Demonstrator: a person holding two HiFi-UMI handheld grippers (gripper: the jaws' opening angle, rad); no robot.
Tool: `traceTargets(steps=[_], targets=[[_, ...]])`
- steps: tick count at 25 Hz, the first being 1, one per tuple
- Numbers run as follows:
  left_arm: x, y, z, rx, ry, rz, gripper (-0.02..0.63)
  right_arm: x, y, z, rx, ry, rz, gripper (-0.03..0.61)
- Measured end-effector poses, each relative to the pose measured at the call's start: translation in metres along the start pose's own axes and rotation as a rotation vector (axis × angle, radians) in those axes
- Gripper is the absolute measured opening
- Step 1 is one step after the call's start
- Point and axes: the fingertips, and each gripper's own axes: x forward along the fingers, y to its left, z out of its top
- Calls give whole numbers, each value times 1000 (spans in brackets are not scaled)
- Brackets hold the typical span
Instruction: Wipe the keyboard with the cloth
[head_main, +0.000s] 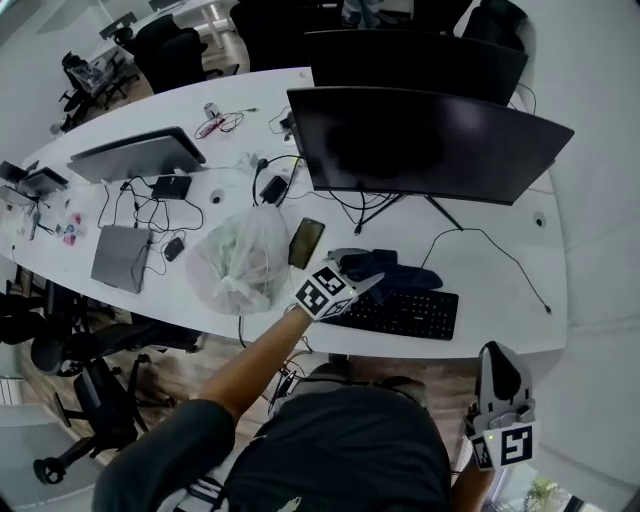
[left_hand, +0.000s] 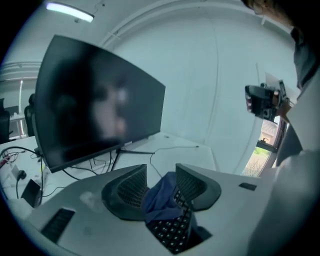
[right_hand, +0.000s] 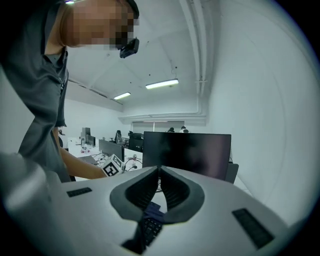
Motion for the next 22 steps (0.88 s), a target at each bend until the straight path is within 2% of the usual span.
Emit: traceTargets(steps=[3,7,9,11,12,16,17,18,20,22], targets=[[41,18,-52,14,163,-25,181,12,3,-5,4,51,17,11],[95,37,-91,2,264,-27,181,31,-18,-6,-4,79,23,11],[118,41,-113,-29,346,-40,183,41,-27,-6,-9,85,47,11],[133,37,-136,-47,427,-52,235,48,-38,-6,-14,91,75,10],[138,37,-143,-33,452,-44,239,51,-44,-6,-15,94,84,11],[153,39,-152,46,490,-18,236,61,-72,-7,-21,101,103,11],[155,37,-152,53,501,-27,213,62,-78,-7,-17,101,109,11],[156,36,-151,51,509,-35,88,64,-83,-8,-10,100,114,11],[154,40,-143,31,497,-12,52,69,-90,-9,-3,102,128,11],[137,46,-115,6,425,46,49,75,-91,-8,-4,102,150,11]])
